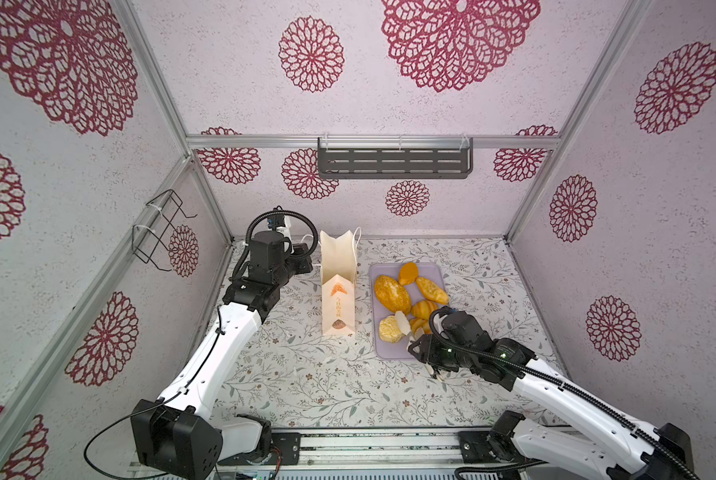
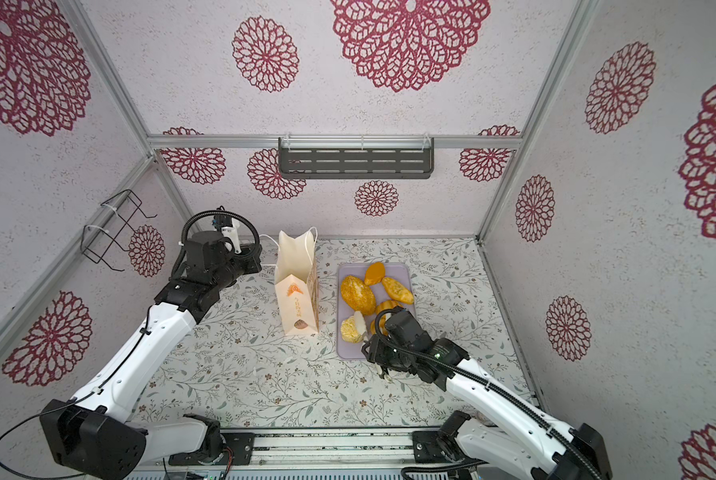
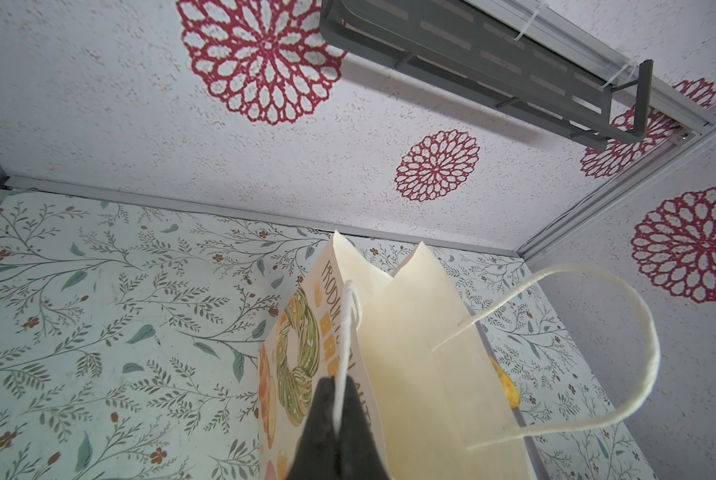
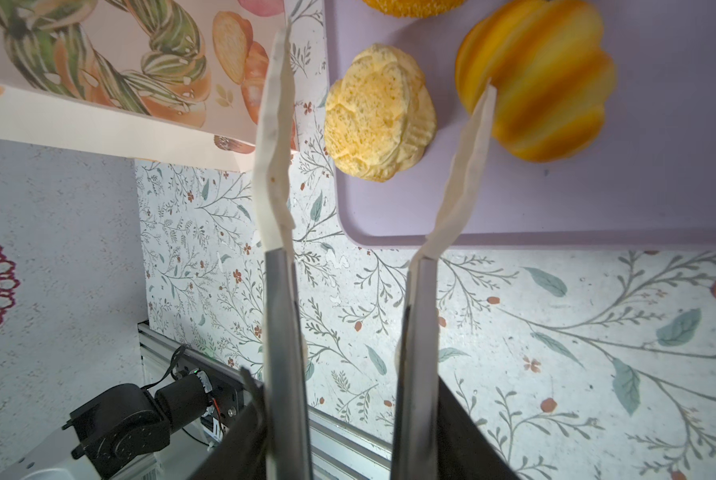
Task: Place the fake bread into the paper bag
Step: 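Lower the tongs onto the flat round bun nearest the robot and close them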
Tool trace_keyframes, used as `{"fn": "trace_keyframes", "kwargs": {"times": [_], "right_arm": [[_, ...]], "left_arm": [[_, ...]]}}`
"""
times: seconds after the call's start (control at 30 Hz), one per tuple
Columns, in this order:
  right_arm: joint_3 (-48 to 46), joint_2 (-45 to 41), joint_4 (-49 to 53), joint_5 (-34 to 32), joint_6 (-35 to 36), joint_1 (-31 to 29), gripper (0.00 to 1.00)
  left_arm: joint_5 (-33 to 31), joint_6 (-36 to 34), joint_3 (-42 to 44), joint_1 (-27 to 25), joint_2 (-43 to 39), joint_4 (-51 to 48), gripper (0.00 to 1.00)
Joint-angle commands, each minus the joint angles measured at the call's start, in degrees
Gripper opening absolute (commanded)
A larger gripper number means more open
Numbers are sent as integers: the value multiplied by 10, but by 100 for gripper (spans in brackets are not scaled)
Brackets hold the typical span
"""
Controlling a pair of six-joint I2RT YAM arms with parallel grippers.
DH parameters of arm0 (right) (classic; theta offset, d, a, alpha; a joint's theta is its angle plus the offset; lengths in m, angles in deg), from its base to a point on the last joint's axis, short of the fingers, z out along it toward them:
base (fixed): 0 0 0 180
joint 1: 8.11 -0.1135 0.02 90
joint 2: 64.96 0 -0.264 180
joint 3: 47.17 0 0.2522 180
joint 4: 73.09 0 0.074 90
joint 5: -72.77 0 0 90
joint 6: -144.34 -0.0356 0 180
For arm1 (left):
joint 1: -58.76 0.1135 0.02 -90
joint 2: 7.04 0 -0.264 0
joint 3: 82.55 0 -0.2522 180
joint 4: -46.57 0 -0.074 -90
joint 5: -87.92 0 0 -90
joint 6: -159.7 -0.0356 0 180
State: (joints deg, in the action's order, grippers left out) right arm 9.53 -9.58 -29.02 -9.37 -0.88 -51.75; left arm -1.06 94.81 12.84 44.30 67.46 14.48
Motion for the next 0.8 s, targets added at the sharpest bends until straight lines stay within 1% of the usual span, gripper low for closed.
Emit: {"fn": "trace_keyframes", "kwargs": {"times": [0.0,0.23,0.77], "right_arm": [[-4,4,-48,17,-18,2,52],[-28,17,-98,35,-34,1,52],[-43,37,-119,38,-42,1,52]], "left_arm": [[5,-3,-14,3,-7,-1,0],[8,0,-14,4,-8,1,0],[15,3,-13,3,-9,2,0]]}}
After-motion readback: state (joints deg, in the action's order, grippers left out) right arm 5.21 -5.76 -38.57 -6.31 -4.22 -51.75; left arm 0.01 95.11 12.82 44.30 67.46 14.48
